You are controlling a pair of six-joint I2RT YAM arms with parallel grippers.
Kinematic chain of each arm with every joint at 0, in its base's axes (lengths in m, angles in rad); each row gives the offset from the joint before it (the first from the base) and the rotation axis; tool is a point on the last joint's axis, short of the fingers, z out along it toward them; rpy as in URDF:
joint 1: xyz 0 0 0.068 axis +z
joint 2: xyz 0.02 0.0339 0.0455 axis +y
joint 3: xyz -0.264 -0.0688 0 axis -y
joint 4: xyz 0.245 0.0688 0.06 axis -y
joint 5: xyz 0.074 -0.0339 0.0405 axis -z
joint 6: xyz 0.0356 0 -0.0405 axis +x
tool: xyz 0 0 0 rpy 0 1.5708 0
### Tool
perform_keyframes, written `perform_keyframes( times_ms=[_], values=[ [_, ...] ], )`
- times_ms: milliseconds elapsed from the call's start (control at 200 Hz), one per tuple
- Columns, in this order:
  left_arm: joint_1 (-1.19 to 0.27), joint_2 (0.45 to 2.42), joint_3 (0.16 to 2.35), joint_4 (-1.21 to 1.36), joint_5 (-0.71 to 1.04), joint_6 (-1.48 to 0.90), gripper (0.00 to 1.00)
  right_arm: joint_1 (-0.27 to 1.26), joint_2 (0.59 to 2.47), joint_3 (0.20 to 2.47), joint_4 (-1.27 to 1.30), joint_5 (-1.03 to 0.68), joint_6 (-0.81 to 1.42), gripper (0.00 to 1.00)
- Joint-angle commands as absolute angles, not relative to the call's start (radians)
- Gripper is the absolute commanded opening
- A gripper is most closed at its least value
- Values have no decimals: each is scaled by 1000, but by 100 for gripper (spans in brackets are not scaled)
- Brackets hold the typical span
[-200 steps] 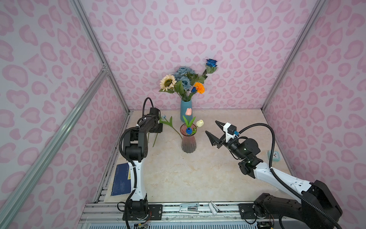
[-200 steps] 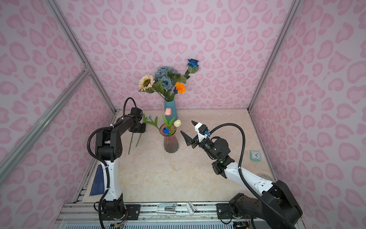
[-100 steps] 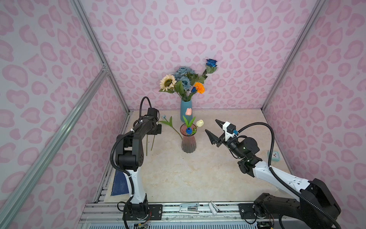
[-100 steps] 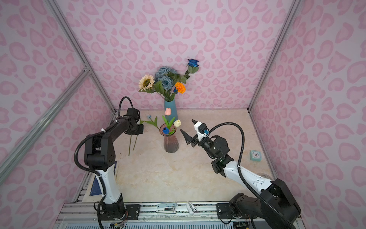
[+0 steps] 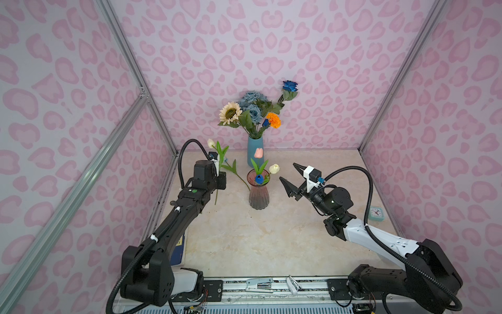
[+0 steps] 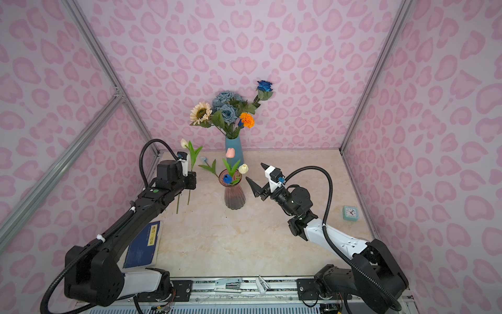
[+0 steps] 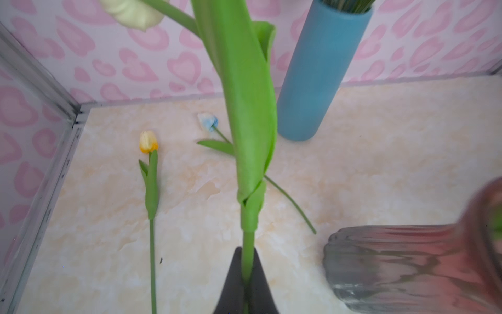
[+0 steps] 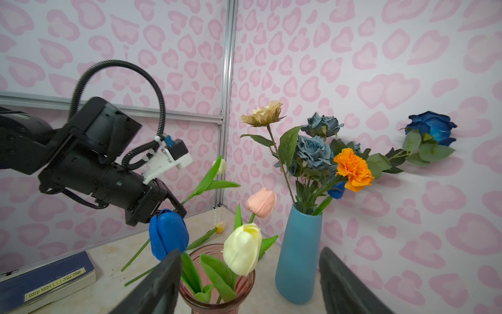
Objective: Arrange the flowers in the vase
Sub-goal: 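Lift the white tulip with the left gripper while the right gripper approaches, then close the right gripper on the white tulip stem and open the left gripper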
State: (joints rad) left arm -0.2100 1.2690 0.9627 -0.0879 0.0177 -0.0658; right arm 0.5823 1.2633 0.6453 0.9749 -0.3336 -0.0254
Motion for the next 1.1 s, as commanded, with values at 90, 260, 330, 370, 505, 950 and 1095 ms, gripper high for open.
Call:
perform_keyframes(
  times_ms=[90, 260, 330, 370, 505, 950, 1095],
  values=[
    [-245, 1114, 911, 198, 245, -4, 3, 526, 1243, 720, 962, -337, 158, 78],
    [-269, 991, 858, 340, 431, 6, 3, 525, 1227, 859, 811, -434, 206, 78],
    [-276, 954, 831, 402, 499, -1, 3, 540, 1272, 980, 671, -537, 211, 78],
    [-281, 939, 820, 431, 534, -6, 3, 561, 1304, 1047, 596, -592, 196, 77],
    [-298, 928, 838, 435, 640, -2, 3, 663, 1389, 1181, 440, -670, 105, 77],
    [-349, 946, 876, 445, 667, -22, 2, 731, 1491, 1254, 548, -848, 179, 69],
    [-349, 943, 871, 472, 675, -36, 2, 739, 1494, 1230, 559, -868, 152, 73]
  ],
)
